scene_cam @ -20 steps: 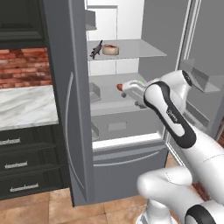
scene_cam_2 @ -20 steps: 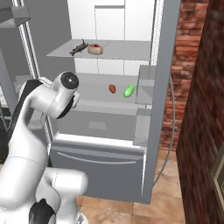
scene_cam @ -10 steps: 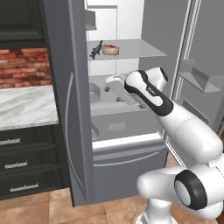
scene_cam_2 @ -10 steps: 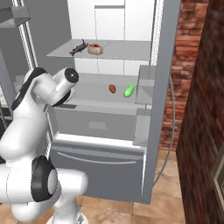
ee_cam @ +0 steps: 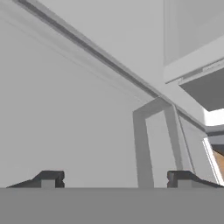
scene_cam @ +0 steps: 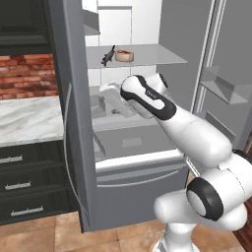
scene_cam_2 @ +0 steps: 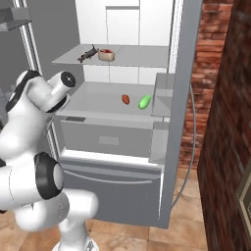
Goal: Gather the sweet potato and corn from the fridge and place them on a tray on the dining counter. Then gather the fish and steak from the fridge and place them on the other tray.
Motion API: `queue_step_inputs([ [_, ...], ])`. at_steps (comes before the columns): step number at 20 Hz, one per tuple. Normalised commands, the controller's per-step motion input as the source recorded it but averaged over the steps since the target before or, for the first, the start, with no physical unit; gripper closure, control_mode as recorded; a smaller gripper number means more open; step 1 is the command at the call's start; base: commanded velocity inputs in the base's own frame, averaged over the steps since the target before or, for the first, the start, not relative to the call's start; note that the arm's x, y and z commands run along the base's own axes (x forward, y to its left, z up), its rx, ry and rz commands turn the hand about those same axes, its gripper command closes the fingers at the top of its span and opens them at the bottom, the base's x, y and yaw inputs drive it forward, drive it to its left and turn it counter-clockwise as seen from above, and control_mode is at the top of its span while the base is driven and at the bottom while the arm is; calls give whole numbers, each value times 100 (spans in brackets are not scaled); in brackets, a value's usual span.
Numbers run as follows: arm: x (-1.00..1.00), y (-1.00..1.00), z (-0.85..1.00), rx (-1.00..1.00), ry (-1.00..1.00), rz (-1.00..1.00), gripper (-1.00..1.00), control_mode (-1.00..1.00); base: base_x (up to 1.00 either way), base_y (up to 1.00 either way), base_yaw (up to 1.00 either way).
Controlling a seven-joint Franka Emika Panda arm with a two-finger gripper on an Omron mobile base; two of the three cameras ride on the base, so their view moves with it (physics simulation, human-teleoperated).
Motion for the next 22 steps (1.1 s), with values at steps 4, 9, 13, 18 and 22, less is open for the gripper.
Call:
queue_step_inputs([
  [4, -1, 92, -15, 0, 0, 6, -100, -100, 0, 0, 0],
  [9, -16, 74, -13, -3, -4, 3, -100, -100, 0, 0, 0],
  [13, -52, -8, 12, -18, -28, 0, -100, -100, 0, 0, 0],
  [18, -71, -56, 45, -25, -40, -4, -100, -100, 0, 0, 0],
  [22, -58, -80, 53, -23, -29, -8, -100, -100, 0, 0, 0],
])
